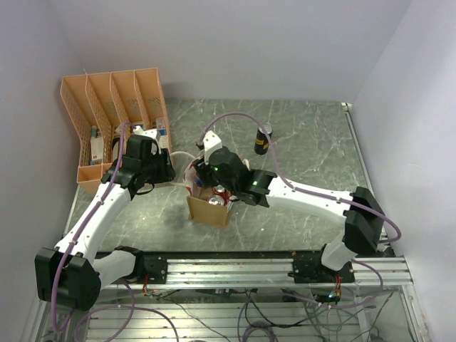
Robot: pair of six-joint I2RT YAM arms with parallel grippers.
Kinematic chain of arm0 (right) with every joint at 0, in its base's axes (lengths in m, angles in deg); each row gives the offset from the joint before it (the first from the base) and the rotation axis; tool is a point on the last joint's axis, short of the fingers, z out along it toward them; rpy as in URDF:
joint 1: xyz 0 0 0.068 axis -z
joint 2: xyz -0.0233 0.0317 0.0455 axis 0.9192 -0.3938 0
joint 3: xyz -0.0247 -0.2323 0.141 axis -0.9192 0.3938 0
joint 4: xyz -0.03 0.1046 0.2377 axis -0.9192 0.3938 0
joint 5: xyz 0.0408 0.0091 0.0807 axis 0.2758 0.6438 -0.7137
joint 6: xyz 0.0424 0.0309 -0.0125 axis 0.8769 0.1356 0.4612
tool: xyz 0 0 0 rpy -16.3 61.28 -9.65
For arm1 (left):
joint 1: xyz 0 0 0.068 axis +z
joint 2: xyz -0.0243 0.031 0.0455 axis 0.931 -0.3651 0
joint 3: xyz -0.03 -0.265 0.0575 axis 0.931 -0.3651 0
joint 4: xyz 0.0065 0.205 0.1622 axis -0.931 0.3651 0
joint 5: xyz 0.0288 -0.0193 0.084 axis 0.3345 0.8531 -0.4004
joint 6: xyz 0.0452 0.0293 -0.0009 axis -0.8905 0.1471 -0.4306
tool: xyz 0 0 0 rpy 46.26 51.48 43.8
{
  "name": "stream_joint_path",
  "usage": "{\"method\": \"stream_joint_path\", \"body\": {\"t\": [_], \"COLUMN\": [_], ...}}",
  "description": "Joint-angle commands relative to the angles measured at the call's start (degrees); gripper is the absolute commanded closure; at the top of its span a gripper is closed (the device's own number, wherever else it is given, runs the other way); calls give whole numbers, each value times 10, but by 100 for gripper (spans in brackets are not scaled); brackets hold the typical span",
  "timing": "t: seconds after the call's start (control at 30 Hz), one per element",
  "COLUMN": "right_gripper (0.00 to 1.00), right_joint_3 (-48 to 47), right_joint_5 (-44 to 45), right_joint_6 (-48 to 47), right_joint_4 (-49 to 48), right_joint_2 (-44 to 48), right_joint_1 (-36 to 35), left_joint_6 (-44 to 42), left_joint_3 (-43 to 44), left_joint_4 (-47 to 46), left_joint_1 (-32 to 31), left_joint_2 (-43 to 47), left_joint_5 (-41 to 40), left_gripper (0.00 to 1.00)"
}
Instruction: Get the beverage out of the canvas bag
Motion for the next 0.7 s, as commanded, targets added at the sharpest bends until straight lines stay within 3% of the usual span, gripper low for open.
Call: {"method": "stream_joint_path", "body": {"t": [0.0, 0.23, 0.53, 0.67], "right_gripper": [100, 100, 100, 100], "right_joint_3": [20, 65, 83, 82], "right_joint_5": [7, -52, -220, -243], "right_joint_6": [36, 104, 227, 248], "right_joint_4": [-93, -135, -150, -160], "right_joint_2": [52, 88, 122, 152], "right_joint_1": [8, 44, 151, 173], "left_joint_6": [-6, -7, -8, -9], "left_joint_3": [-3, -3, -2, 0], "left_joint_4": [-7, -7, -8, -5], "left_joint_1": [4, 4, 5, 4], "left_joint_2": [9, 6, 4, 1], "left_joint_5": [4, 9, 11, 12], "left_gripper": [43, 43, 43, 43]}}
